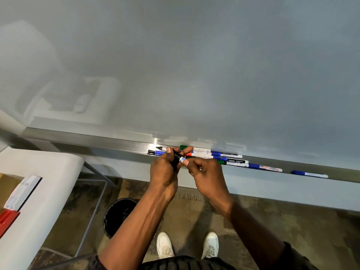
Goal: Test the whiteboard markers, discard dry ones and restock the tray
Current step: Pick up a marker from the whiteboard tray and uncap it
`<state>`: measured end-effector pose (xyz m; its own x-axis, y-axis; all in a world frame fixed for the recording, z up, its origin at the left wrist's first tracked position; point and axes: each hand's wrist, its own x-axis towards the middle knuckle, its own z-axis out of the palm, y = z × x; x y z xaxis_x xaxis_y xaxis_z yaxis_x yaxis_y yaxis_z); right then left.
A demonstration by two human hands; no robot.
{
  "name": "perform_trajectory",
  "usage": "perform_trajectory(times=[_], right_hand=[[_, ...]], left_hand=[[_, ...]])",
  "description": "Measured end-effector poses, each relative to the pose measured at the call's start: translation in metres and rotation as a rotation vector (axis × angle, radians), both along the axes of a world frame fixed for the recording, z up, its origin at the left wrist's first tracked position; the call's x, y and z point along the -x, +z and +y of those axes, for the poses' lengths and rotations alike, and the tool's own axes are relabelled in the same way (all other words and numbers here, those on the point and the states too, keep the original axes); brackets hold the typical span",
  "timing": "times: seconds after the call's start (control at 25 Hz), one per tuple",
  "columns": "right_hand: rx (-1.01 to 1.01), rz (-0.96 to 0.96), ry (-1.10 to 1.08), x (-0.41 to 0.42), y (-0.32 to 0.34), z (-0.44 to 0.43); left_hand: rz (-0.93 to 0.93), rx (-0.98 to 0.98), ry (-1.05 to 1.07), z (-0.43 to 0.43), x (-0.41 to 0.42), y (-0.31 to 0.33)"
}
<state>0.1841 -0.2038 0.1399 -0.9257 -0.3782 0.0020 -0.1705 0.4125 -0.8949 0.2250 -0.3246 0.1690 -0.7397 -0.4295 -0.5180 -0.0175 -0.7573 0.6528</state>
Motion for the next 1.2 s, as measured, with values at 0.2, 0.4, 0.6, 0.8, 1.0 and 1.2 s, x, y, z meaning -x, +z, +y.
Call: perform_trajectory(times=[0.2,0.4,0.6,0.8,1.0,1.2], right_hand=[[-0.145,0.373,0.056,-0.004,0.005,0.001],[-0.116,0.540,0.118,-0.032,-0.006,0.035],[0.188,-0.032,-0.005,-0.030,0.019,0.021],[0.406,-0.099,-0.145,-0.010,0.054,0.019],[0.596,0.155,-0.225,0.027,0.124,0.013],[0.767,0.468,-0.271,0.059,0.219,0.004]], left_hand=[[-0.077,0.030,0.119,-0.016,0.002,-0.005],[-0.081,0.079,0.165,-0.102,-0.005,0.002],[-0.029,0.148,0.119,-0.073,0.005,0.020],[-0.043,0.690,0.173,-0.062,0.000,0.046],[0.067,1.303,0.304,-0.065,0.019,0.101],[0.331,1.881,0.574,-0.080,0.052,0.160]])
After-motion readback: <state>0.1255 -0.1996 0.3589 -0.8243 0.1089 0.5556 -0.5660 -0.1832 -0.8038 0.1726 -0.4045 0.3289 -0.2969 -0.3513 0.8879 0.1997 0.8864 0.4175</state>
